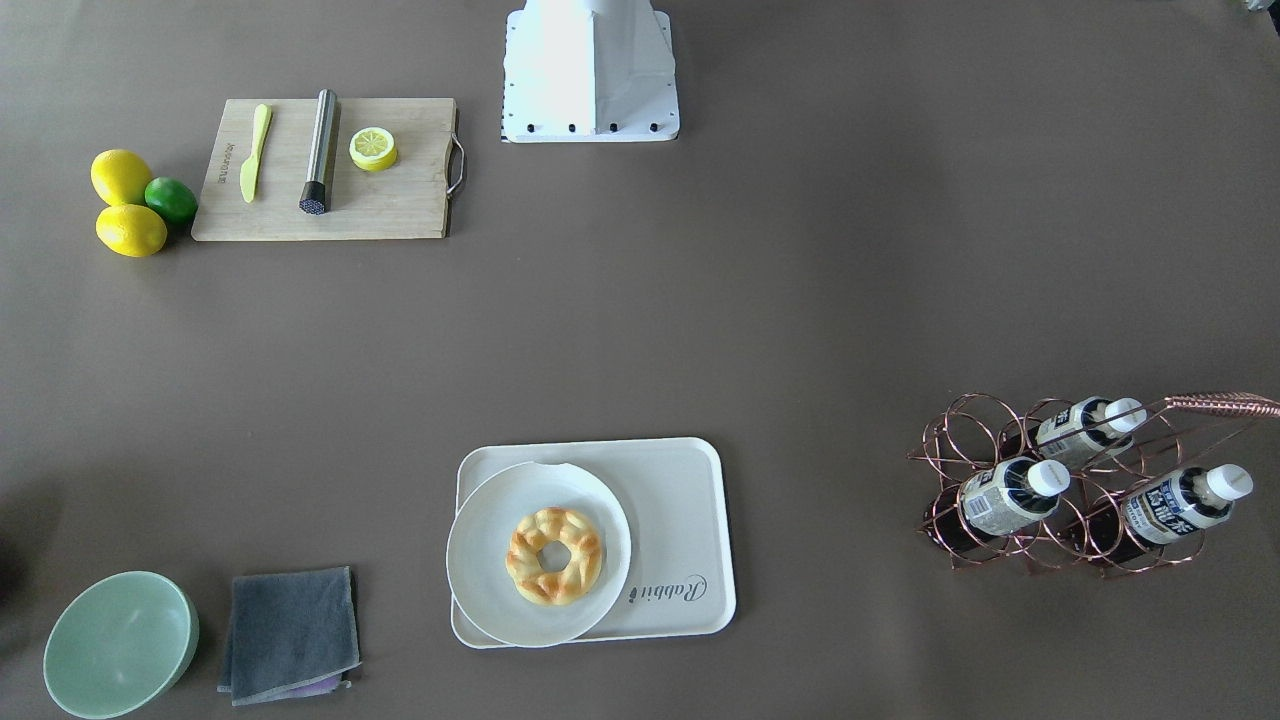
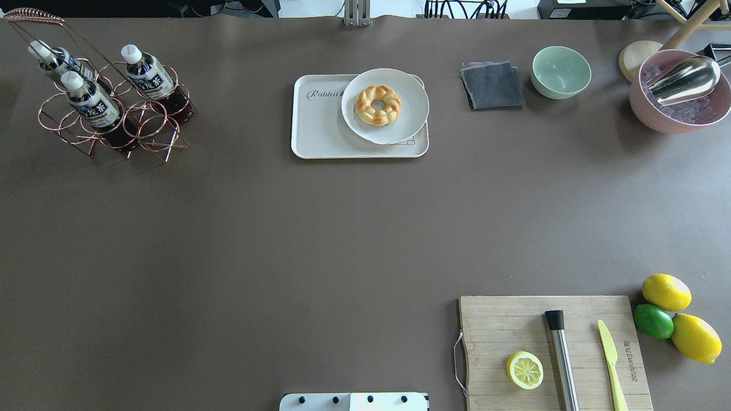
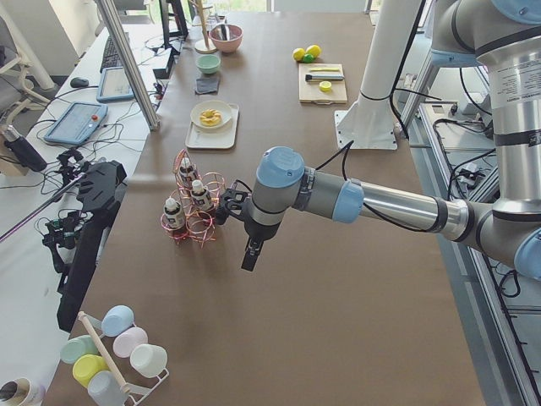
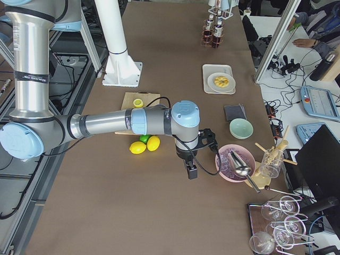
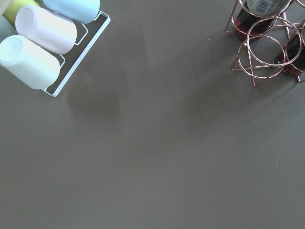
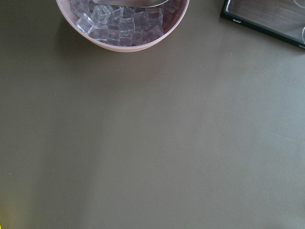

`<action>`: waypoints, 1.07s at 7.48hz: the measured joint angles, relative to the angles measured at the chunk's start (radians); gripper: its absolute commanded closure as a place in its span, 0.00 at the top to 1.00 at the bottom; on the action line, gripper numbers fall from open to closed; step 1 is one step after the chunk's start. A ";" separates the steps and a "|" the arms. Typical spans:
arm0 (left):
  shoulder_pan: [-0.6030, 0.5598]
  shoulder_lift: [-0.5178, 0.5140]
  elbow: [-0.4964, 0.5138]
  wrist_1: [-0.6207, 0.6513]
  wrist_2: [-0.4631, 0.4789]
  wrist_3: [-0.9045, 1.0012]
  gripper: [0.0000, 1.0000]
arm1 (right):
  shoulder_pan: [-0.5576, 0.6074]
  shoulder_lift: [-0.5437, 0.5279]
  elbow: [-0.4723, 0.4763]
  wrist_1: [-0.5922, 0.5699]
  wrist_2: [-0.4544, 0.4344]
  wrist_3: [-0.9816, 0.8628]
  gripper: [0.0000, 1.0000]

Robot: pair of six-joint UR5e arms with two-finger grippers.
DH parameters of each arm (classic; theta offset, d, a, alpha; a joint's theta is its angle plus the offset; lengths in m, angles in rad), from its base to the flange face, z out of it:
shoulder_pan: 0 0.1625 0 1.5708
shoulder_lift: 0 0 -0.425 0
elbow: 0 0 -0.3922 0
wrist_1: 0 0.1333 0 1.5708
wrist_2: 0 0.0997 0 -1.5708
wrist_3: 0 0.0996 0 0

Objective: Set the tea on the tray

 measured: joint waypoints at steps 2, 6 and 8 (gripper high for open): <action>0.032 -0.024 -0.016 -0.027 0.000 -0.058 0.97 | -0.002 -0.005 -0.003 -0.001 0.023 0.003 1.00; 0.222 -0.118 -0.014 -0.312 0.007 -0.477 0.98 | -0.004 -0.012 -0.009 -0.001 0.043 0.004 1.00; 0.330 -0.230 0.029 -0.356 0.067 -0.602 0.98 | -0.004 -0.012 -0.009 0.000 0.040 0.004 1.00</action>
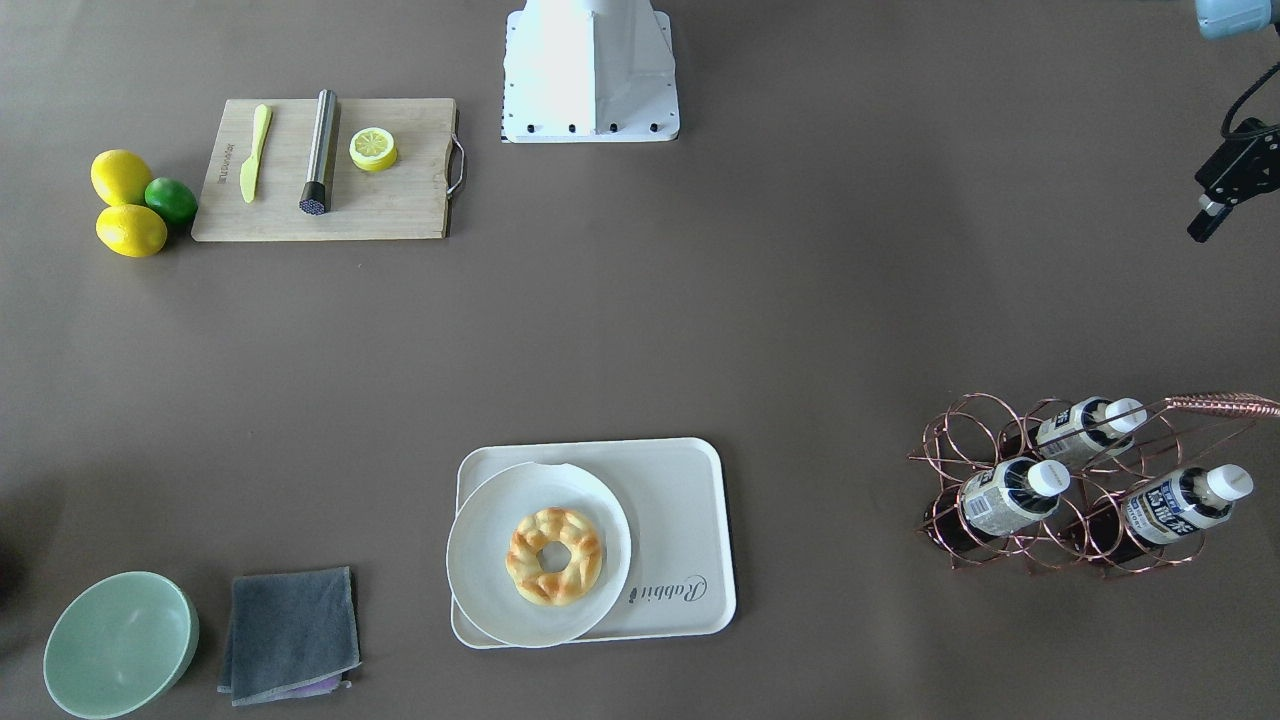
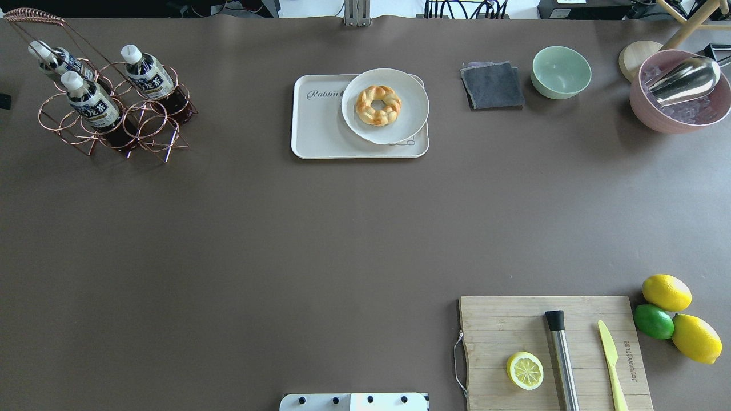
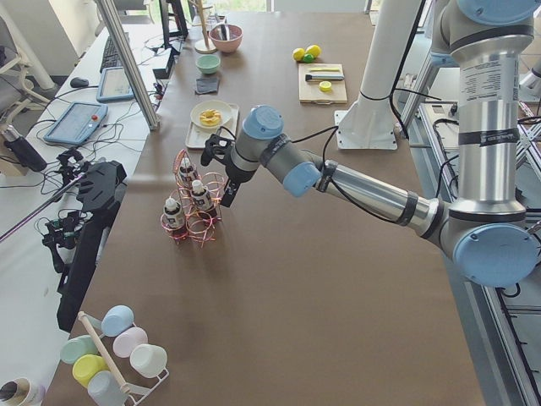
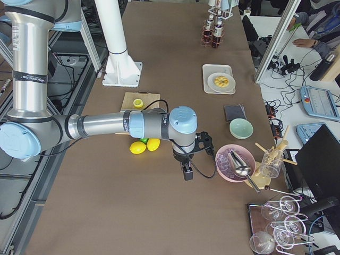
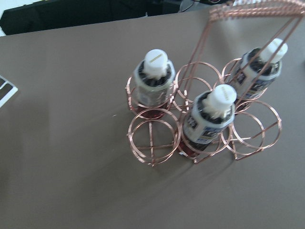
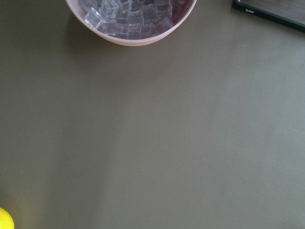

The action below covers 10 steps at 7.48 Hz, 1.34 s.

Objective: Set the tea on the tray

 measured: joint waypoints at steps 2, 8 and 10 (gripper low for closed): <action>0.090 -0.067 0.048 -0.029 0.175 -0.025 0.97 | 0.000 0.007 0.001 0.000 -0.004 0.000 1.00; 0.187 -0.203 0.305 -0.273 0.268 -0.148 0.80 | -0.001 0.018 0.004 0.002 -0.009 0.000 1.00; 0.185 -0.199 0.306 -0.273 0.250 -0.141 0.79 | -0.001 0.019 0.006 0.002 -0.009 0.000 1.00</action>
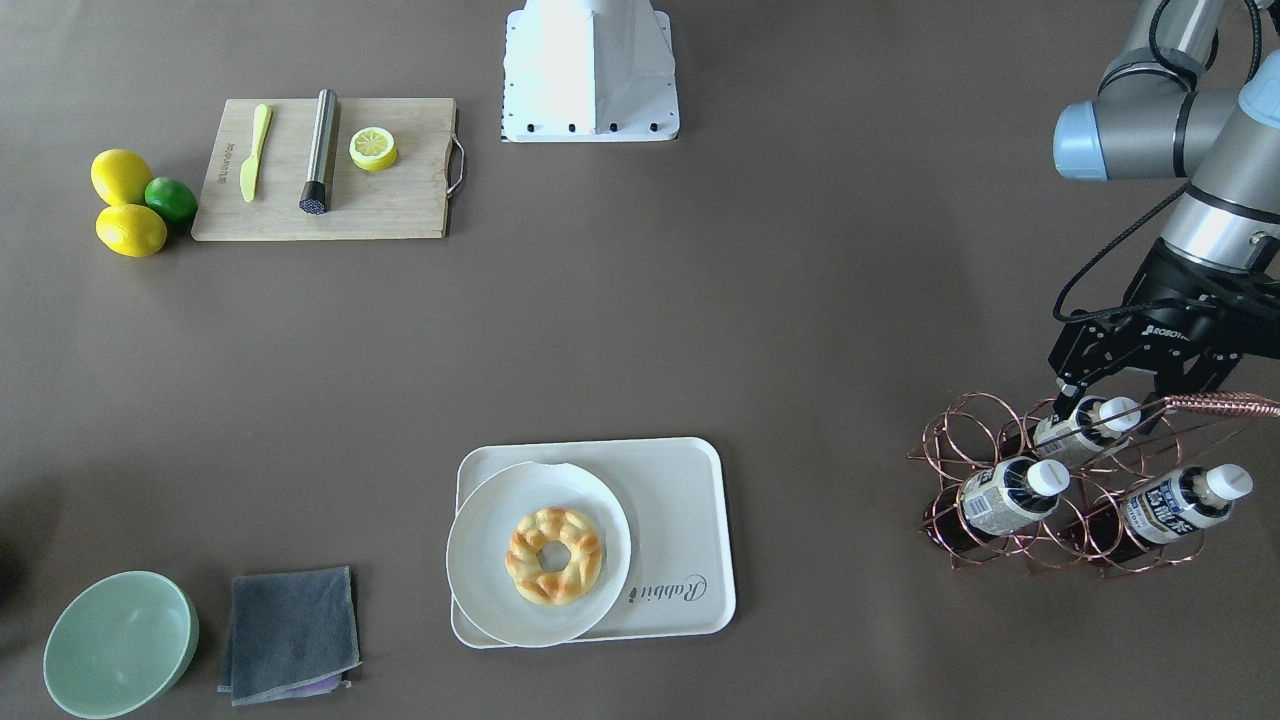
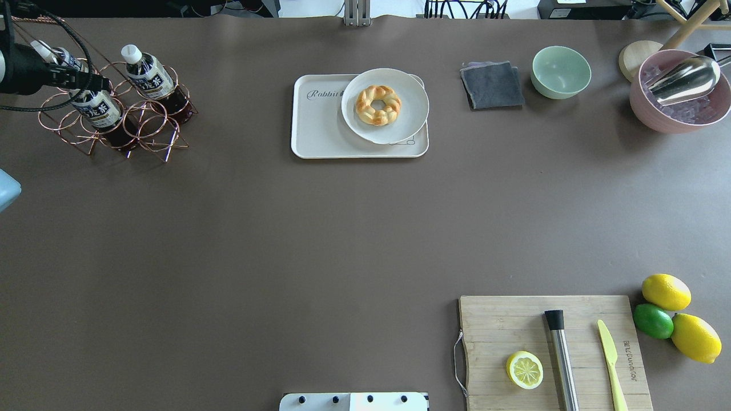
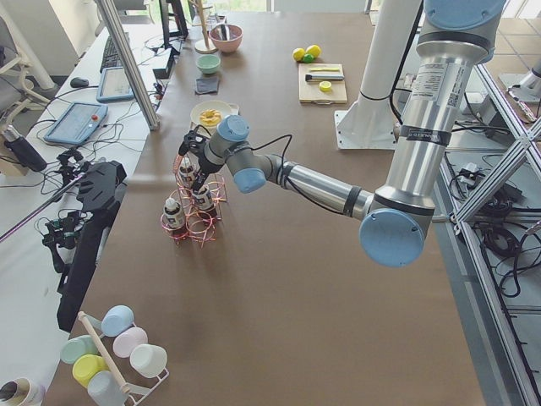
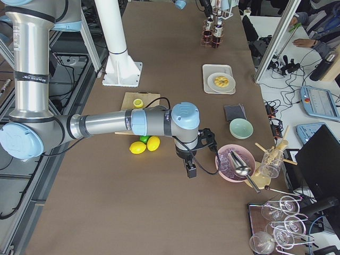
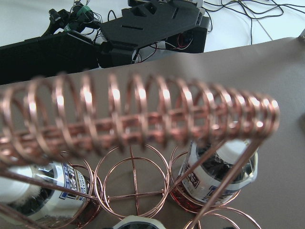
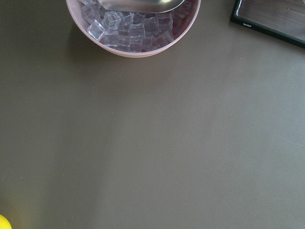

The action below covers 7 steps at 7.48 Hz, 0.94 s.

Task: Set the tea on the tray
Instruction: 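Reach the left gripper to the nearest tea bottle in the copper rack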

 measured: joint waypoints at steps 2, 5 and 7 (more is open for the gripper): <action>-0.045 0.012 0.003 0.005 -0.068 0.058 0.73 | 0.000 0.000 0.001 0.000 0.002 0.000 1.00; -0.061 0.021 0.008 0.004 -0.082 0.079 0.64 | 0.000 0.000 -0.001 0.000 0.004 0.000 1.00; -0.059 0.016 0.010 0.005 -0.081 0.073 0.55 | 0.000 -0.001 -0.003 -0.001 0.006 0.000 1.00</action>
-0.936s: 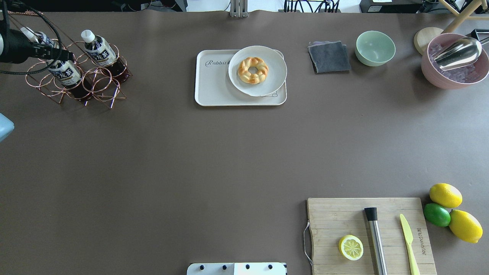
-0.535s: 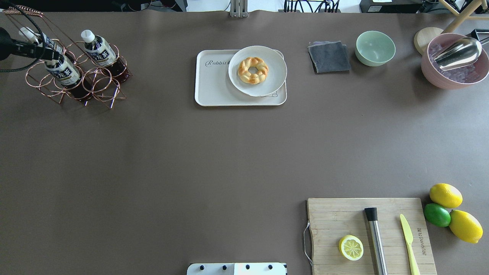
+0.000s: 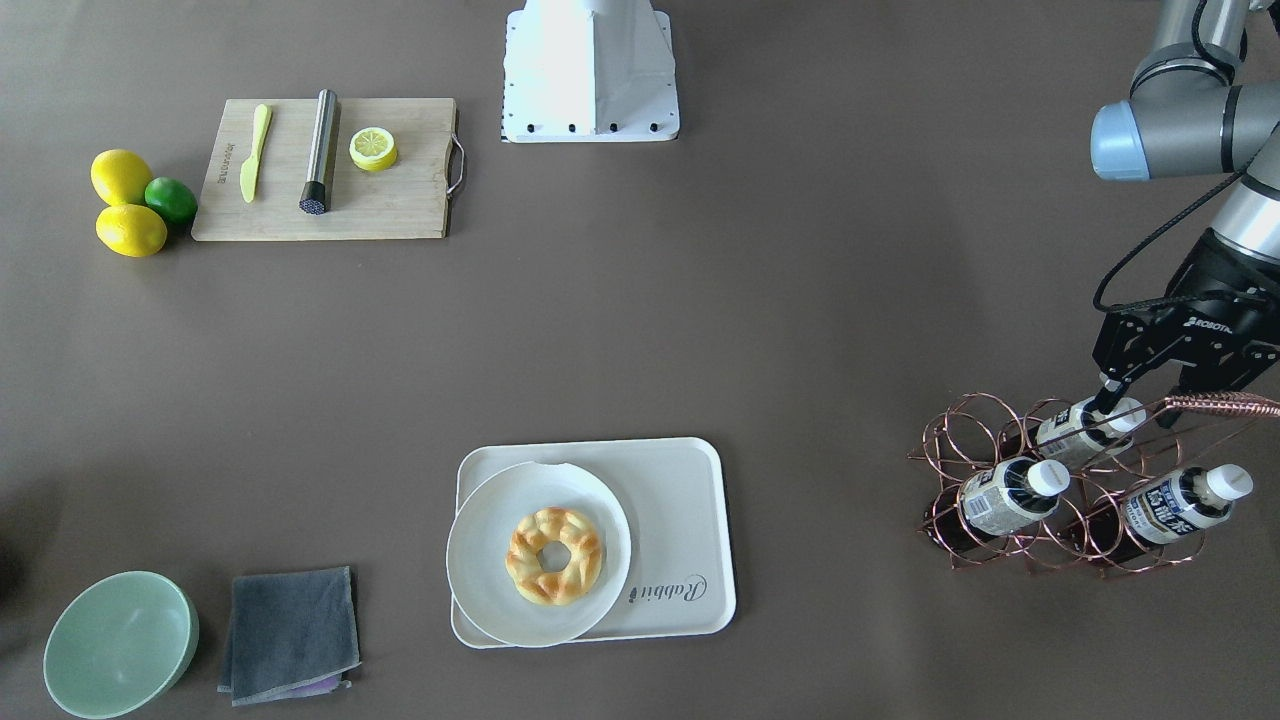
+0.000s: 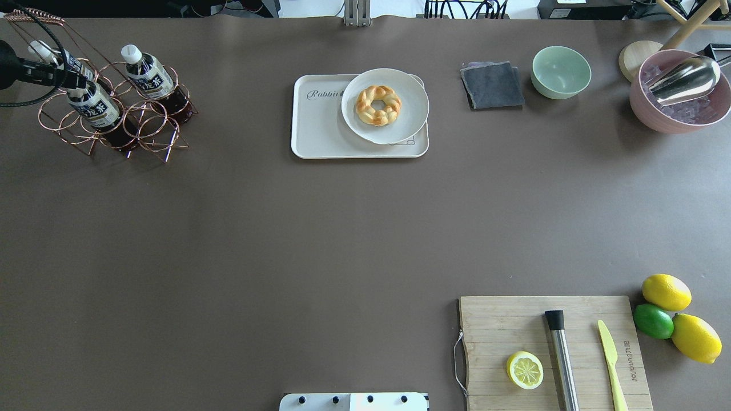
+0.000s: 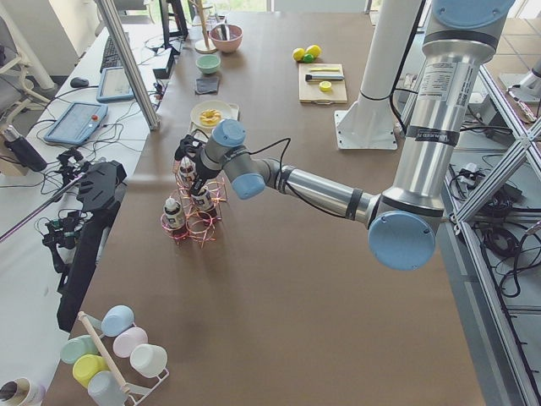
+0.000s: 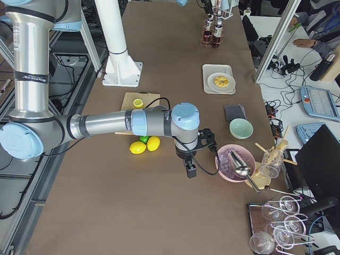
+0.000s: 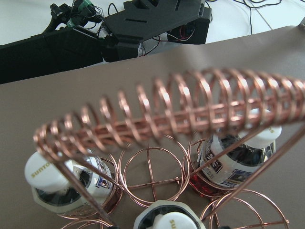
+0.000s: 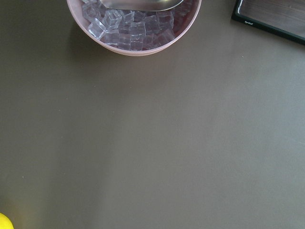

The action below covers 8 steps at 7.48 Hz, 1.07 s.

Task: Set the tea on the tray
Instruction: 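Reach the left gripper to the nearest tea bottle in the copper rack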

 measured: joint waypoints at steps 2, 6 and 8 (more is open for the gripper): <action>0.001 -0.005 0.007 0.001 0.001 0.000 0.30 | 0.000 -0.003 -0.001 0.000 0.000 0.000 1.00; -0.001 -0.013 0.004 0.015 -0.004 -0.035 0.00 | 0.000 -0.004 0.003 0.001 -0.001 0.000 1.00; -0.031 -0.038 -0.083 0.150 -0.029 -0.034 0.00 | 0.000 -0.001 0.005 0.001 -0.003 0.000 1.00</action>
